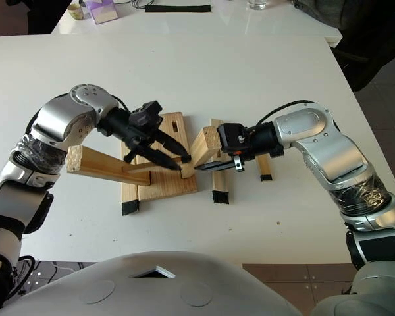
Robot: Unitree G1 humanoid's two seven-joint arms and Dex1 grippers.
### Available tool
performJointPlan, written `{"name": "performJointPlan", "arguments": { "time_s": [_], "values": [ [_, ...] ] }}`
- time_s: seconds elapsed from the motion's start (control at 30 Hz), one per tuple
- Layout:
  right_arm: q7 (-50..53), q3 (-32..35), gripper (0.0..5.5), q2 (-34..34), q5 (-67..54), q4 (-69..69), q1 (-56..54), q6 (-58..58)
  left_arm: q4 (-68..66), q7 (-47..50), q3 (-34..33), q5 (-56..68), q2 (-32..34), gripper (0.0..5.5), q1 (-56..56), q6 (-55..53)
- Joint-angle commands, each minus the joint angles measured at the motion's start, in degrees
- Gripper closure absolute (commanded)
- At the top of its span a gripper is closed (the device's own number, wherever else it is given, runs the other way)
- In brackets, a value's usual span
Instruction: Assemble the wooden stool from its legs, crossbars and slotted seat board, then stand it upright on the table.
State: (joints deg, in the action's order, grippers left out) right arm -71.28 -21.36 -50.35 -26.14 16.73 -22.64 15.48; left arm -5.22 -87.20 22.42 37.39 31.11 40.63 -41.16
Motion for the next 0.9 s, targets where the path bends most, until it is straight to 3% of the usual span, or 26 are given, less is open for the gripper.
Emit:
{"name": "performJointPlan", "arguments": {
  "time_s": [0.03, 0.2, 0.27, 0.33, 0.43, 0.67, 0.9],
  "values": [
    [0.69, -4.47, 3.5, -1.31, 7.94, -1.96, 4.66, 2.59, 2.44, 7.75, -16.7, 11.46, 0.02, 3.7, 8.92, -7.43],
    [2.48, -3.37, 3.5, -1.87, 7.38, -0.37, 6.62, 3.12, 0.42, 10.69, -21.68, 1.21, 9.75, 3.53, 6.61, 2.15],
    [3.4, -2.17, 3.5, -2.32, 6.57, 0.84, 7.98, 3.34, -1.11, 7.64, -20.54, -7.61, 17.75, 3.26, -2.72, 12.29],
    [4.35, 0.18, 3.5, -3.19, 4.55, 2.39, 10.18, 4.15, -0.98, 2.03, -19.0, -18.12, 26.33, 3.01, -18.2, 31.82],
    [5.01, 2.66, 3.5, -4.78, 3.37, 3.43, 13.01, 4.14, -1.15, -0.77, -18.13, -25.21, 31.54, 2.49, -31.2, 47.84],
    [3.6, 3.98, 3.5, -5.12, 2.29, 3.45, 12.67, 4.68, 8.55, 5.77, -19.28, -21.0, 24.37, 2.43, -35.52, 44.0],
    [1.6, 0.92, 3.5, -3.66, 3.83, 1.37, 8.52, 4.57, 16.03, 4.13, -16.52, -16.68, 23.62, 2.43, -30.4, 35.3]
  ]
}}
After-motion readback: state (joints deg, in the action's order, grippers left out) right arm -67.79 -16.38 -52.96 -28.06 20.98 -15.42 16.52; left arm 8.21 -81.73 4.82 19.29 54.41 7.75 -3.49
